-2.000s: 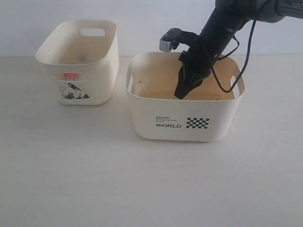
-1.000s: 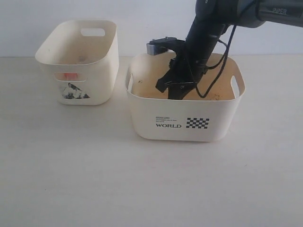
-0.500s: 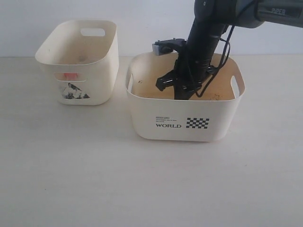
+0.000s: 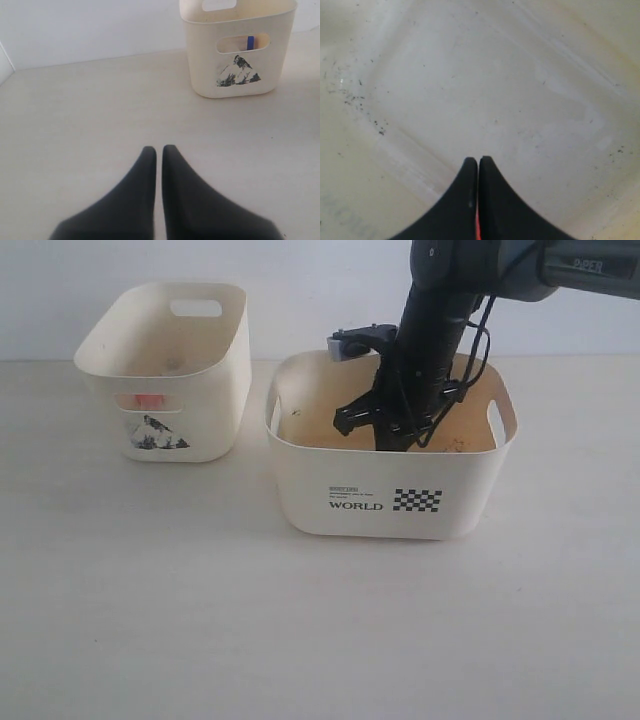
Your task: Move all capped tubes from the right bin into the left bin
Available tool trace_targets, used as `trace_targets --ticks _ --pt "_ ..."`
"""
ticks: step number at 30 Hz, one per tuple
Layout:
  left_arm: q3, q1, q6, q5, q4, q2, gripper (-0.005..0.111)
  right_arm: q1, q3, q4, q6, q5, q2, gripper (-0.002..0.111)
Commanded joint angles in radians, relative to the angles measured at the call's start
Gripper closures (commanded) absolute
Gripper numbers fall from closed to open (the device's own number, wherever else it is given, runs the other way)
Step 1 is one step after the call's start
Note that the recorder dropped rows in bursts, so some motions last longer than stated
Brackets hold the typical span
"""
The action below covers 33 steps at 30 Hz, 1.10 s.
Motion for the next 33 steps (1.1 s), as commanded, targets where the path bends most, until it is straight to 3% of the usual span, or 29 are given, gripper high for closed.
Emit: trace_targets --ticks 1,8,14,24,33 --pt "-0.004 0.0 -0.01 -0.006 -0.006 0.0 0.102 0.001 0.028 -0.001 -0.015 0.004 -0.001 0.109" --pt "-0.004 0.0 -0.01 -0.006 -0.006 0.0 0.102 0.001 0.009 0.001 0.009 0.004 -0.001 0.109" --pt "-0.004 0.0 -0.01 -0.006 -0.001 0.0 0.102 0.001 -0.114 0.0 0.028 0.004 -0.003 0.109" --pt "-0.004 0.0 -0.01 -0.006 -0.001 0.0 0.102 -0.001 -0.116 0.005 -0.05 -0.002 -0.077 0.109" --pt "-0.004 0.0 -0.01 -0.006 -0.001 0.0 0.102 -0.001 -0.116 0.061 0.002 0.004 -0.085 0.109"
